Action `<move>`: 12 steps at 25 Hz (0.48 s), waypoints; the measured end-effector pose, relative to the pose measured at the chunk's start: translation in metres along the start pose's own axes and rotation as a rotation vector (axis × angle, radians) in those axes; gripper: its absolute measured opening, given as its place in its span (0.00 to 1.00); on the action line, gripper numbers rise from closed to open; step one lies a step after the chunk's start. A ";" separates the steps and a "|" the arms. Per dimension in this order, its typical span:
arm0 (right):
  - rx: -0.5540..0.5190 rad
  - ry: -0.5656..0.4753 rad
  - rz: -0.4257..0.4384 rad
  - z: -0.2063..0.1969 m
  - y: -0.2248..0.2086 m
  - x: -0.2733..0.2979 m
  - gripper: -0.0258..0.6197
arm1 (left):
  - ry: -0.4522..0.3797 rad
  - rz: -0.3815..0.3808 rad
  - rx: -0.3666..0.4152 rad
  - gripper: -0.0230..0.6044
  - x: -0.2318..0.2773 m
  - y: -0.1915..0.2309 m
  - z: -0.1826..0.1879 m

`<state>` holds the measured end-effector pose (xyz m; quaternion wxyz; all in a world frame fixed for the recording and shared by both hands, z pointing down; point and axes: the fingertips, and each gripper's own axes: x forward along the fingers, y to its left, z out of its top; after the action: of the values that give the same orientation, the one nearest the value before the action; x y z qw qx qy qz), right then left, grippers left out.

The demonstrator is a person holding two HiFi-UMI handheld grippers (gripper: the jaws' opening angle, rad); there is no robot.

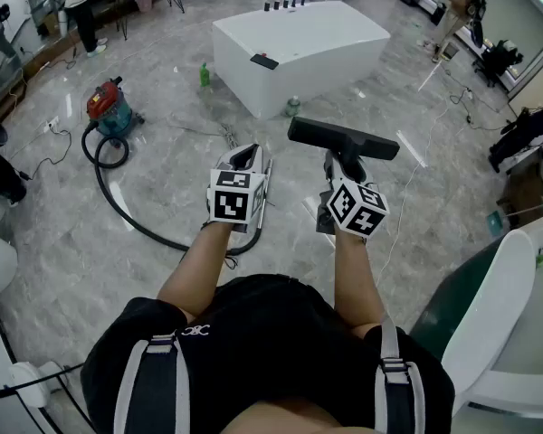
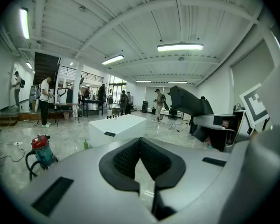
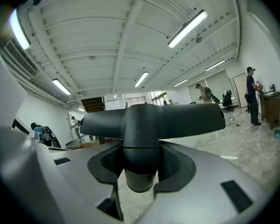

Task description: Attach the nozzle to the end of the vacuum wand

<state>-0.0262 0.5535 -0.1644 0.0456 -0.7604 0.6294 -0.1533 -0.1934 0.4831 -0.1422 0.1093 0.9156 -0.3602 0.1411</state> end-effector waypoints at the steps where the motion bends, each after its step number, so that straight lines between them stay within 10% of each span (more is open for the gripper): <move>1: 0.001 0.007 0.003 -0.004 0.002 0.003 0.32 | 0.005 0.002 -0.001 0.05 0.002 0.005 -0.002; 12: 0.040 0.033 0.013 -0.008 -0.010 0.051 0.32 | 0.040 0.000 0.000 0.05 0.049 0.025 -0.005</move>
<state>-0.0105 0.5069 -0.1450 0.0513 -0.7528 0.6317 -0.1781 -0.1769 0.4357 -0.1188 0.1166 0.9127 -0.3579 0.1592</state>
